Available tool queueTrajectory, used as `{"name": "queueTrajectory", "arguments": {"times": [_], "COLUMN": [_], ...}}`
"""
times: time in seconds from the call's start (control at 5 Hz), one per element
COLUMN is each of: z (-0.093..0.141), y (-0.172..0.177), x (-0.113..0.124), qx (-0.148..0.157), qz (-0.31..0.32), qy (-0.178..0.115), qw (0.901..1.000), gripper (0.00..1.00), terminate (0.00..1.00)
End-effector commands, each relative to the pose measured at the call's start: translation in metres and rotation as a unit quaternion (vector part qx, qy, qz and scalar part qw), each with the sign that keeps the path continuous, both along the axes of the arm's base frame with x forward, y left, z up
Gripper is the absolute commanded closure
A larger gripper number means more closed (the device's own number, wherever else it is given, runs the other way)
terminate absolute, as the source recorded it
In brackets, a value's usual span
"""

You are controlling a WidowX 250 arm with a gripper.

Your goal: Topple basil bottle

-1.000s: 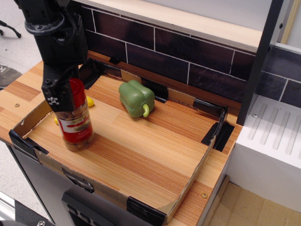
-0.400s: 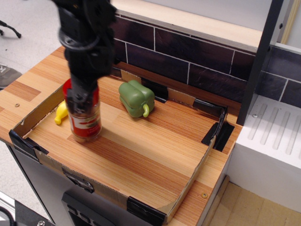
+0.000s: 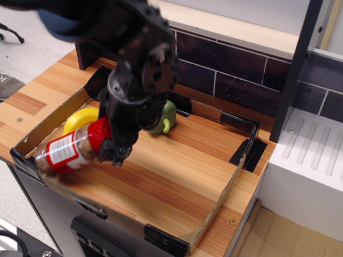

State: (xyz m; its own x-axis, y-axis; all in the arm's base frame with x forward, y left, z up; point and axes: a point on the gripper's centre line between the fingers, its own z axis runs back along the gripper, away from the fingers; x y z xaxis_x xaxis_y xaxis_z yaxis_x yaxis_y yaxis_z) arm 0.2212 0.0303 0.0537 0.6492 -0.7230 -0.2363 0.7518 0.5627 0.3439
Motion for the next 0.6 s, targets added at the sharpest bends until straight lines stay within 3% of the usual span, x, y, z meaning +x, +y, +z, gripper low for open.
{"name": "queueTrajectory", "arguments": {"times": [0.0, 0.2, 0.4], "z": [-0.01, -0.013, -0.019], "y": [-0.025, -0.034, -0.042], "x": [0.009, 0.012, 0.019], "qx": [0.01, -0.022, -0.106], "qz": [0.028, 0.036, 0.042], "qy": [0.046, 0.078, 0.061], "qw": [0.9985, 0.9961, 0.9916], "gripper": [1.0, 1.0, 1.0], "terminate": [0.0, 0.0, 0.0]}}
